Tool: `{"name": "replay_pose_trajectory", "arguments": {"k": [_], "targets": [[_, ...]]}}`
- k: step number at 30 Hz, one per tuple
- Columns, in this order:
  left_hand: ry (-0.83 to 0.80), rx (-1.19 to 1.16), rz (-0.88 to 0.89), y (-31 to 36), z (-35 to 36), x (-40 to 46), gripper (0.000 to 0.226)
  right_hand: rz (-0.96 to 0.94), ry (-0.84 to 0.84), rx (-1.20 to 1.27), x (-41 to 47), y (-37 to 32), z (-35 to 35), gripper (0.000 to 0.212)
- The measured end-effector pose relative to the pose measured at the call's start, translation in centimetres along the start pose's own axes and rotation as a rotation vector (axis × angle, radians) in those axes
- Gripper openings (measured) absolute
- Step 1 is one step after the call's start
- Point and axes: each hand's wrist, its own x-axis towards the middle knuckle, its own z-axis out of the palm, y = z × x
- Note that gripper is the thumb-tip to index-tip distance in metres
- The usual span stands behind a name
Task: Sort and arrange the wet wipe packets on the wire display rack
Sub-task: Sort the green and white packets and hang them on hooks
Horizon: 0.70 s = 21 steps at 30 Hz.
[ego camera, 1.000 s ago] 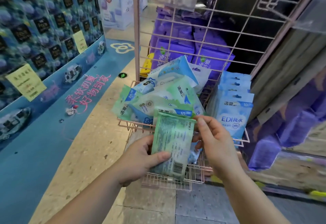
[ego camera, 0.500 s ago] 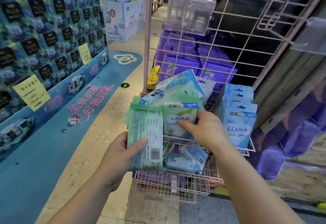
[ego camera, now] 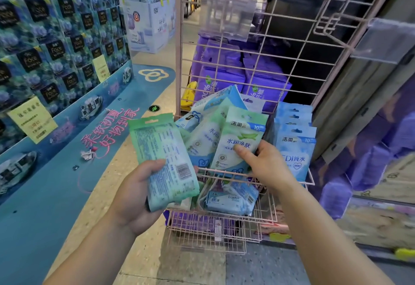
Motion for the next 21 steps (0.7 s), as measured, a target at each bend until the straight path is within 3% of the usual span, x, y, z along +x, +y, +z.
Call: {"name": "replay_pose_trajectory", "arguments": {"k": [2, 3, 5, 7, 11, 15, 18, 21], "targets": [[-0.051, -0.047, -0.006, 0.0, 0.0, 0.0, 0.087, 0.000, -0.013, -0.003, -0.1, -0.1, -0.2, 0.013], [-0.078, -0.086, -0.007, 0.1, -0.2, 0.0, 0.089, -0.004, -0.013, -0.006, -0.1, -0.1, -0.3, 0.015], [-0.205, -0.121, -0.051, 0.2, 0.5, -0.2, 0.068, -0.010, -0.006, 0.001, 0.0, 0.0, -0.4, 0.016], [-0.206, -0.144, -0.025, -0.1, -0.1, 0.1, 0.057, -0.016, -0.002, 0.021, 0.0, 0.1, -0.3, 0.014], [-0.146, -0.204, -0.139, 0.0, 0.6, 0.5, 0.066, -0.093, 0.115, 0.121, -0.4, -0.1, -0.1, 0.010], [-0.009, -0.073, 0.002, -0.5, 2.4, 0.4, 0.058, -0.225, 0.354, 0.186, -1.8, -2.5, -1.3, 0.010], [-0.022, 0.100, 0.081, -1.0, 4.1, 0.0, 0.057, -0.256, 0.240, 0.021, -3.3, -3.6, -0.7, 0.013], [-0.069, 0.257, 0.107, -1.7, 5.5, 0.2, 0.059, -0.231, 0.115, 0.026, -3.9, -2.7, 1.4, 0.017]]}}
